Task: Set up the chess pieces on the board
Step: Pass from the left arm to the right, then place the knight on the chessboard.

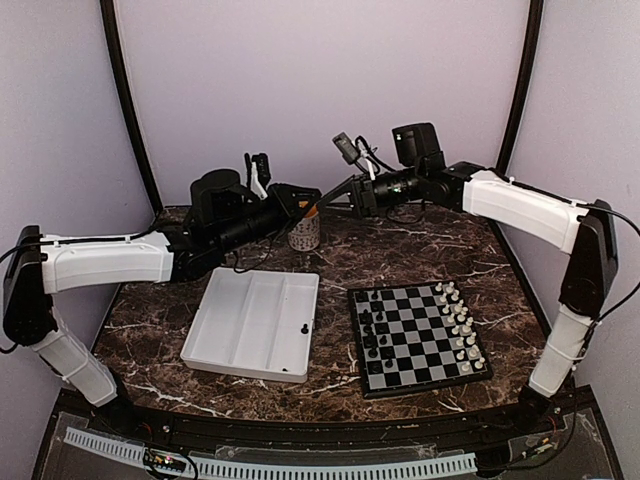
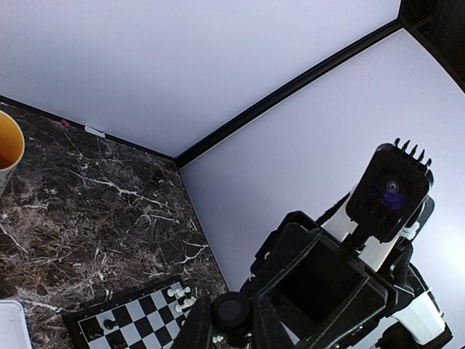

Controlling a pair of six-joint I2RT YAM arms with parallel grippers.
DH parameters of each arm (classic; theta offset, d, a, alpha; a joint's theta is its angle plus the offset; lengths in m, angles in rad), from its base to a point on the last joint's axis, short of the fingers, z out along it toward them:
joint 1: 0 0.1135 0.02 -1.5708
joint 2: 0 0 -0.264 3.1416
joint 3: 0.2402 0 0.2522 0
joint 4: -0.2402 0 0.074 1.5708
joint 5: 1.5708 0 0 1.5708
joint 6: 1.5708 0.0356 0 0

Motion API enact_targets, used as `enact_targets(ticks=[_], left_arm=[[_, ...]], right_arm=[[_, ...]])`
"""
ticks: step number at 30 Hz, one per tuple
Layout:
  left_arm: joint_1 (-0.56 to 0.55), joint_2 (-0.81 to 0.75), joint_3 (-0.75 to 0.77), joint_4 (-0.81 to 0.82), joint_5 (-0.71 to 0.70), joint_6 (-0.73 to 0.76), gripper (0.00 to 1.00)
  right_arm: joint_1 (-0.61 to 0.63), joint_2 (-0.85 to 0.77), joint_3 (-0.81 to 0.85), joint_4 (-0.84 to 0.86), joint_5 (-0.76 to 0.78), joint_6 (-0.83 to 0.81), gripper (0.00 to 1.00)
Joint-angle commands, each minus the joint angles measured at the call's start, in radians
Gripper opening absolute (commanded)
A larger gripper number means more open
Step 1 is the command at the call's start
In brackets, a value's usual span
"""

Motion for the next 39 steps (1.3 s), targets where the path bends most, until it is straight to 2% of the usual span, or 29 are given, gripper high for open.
enact_targets(ticks=[1,13,16,24,28,32,35,39], left_arm=[[0.005,0.001,-0.015,0.063,0.046,-0.017,0.06],[0.005,0.007,-0.023,0.073,0.064,-0.025,0.06],[0.005,0.01,-0.018,0.057,0.07,-0.024,0.09],[0.055,-0.055,0.008,-0.09,0.091,0.073,0.47],[0.119,-0.134,0.028,-0.213,0.082,0.187,0.56],[0.189,-0.163,0.111,-0.379,0.046,0.373,0.65],[0.224,-0.11,0.224,-0.533,-0.012,0.585,0.67],[0.27,-0.024,0.264,-0.603,-0.102,0.774,0.67]], right_arm=[[0.007,0.017,0.03,0.057,0.028,0.046,0.33],[0.004,0.019,0.035,0.045,0.107,0.061,0.1],[0.002,0.02,0.045,0.029,0.127,0.048,0.06],[-0.039,-0.044,0.017,-0.1,0.185,-0.114,0.03],[-0.062,-0.087,0.01,-0.253,0.234,-0.263,0.02],[-0.05,-0.093,0.049,-0.494,0.281,-0.488,0.02],[-0.017,-0.087,0.065,-0.657,0.375,-0.616,0.02],[0.065,-0.082,0.047,-0.814,0.535,-0.735,0.03]])
